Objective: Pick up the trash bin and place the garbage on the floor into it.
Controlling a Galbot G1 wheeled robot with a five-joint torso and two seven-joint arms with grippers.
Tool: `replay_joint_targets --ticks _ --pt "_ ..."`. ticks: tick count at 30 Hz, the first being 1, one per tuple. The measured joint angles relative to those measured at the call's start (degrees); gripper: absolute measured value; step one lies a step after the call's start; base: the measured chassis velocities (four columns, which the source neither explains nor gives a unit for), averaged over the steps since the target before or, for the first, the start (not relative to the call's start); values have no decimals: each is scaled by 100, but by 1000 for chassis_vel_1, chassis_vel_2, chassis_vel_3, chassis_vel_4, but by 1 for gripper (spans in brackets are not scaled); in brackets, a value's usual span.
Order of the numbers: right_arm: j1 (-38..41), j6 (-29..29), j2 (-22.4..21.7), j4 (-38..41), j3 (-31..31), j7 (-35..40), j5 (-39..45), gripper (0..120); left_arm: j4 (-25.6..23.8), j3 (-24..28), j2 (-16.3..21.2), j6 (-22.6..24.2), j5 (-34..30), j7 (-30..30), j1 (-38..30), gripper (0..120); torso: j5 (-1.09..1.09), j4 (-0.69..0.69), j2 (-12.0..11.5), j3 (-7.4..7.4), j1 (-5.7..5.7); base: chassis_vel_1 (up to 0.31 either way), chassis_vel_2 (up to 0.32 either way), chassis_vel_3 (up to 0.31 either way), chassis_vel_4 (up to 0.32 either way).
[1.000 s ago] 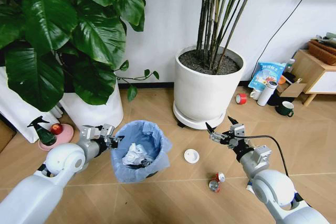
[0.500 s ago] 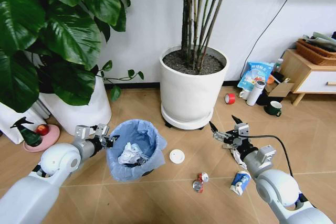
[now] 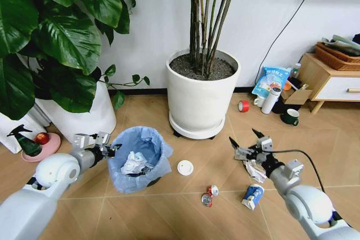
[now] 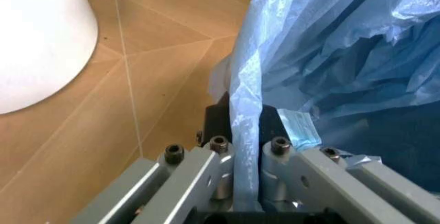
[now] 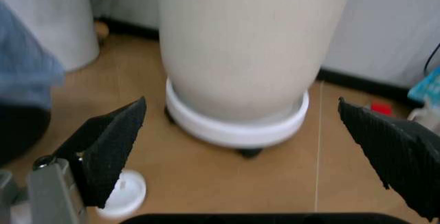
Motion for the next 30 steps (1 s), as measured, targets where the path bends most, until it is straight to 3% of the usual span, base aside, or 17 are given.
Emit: replay_joint_targets --ticks 12,13,14,15,17,18,22,24,27,28,30 --pt "-119 -92 -34 -355 -349 -60 119 100 -35 6 -10 -7 -6 -3 -21 0 0 -1 0 0 0 0 0 0 0" --pt "-8 -315 -5 -589 -594 23 182 100 -84 43 -46 -9 -5 -20 -28 0 -11 2 1 -2 -1 0 0 0 0" --pt "58 -532 21 -872 -1089 158 253 100 -114 60 -70 -13 -7 -21 -28 0 -6 0 -1 1 0 0 0 0 0" --pt "104 -639 48 -1015 -1422 277 302 100 -127 61 -84 -13 -5 -47 -29 0 16 -4 -1 2 1 0 0 0 0" --pt "165 -670 70 -1120 -1655 365 300 100 -150 48 -97 -16 -4 -55 -29 0 9 1 0 -1 0 0 0 0 0" --pt "205 -656 102 -1189 -1810 396 250 100 -164 46 -114 -16 -11 -50 -25 0 -10 -3 -1 0 0 0 0 0 0" --pt "293 -615 179 -1221 -1987 489 204 100 -197 7 -122 -16 -20 -57 -23 0 9 0 0 -1 0 0 0 0 0" --pt "319 -616 183 -1226 -2022 516 207 100 -196 9 -132 -15 -22 -57 -19 0 -9 0 -1 0 0 0 0 0 0" --pt "334 -633 179 -1258 -2055 534 214 100 -191 22 -136 -16 -22 -56 -26 0 -5 0 0 0 0 0 0 0 0" --pt "335 -652 179 -1303 -2088 545 216 100 -183 38 -139 -15 -21 -57 -41 0 7 0 0 0 0 0 0 0 0" --pt "339 -708 188 -1374 -2120 565 216 100 -173 69 -145 -15 -22 -56 -81 0 -7 -1 0 0 0 0 0 0 0"
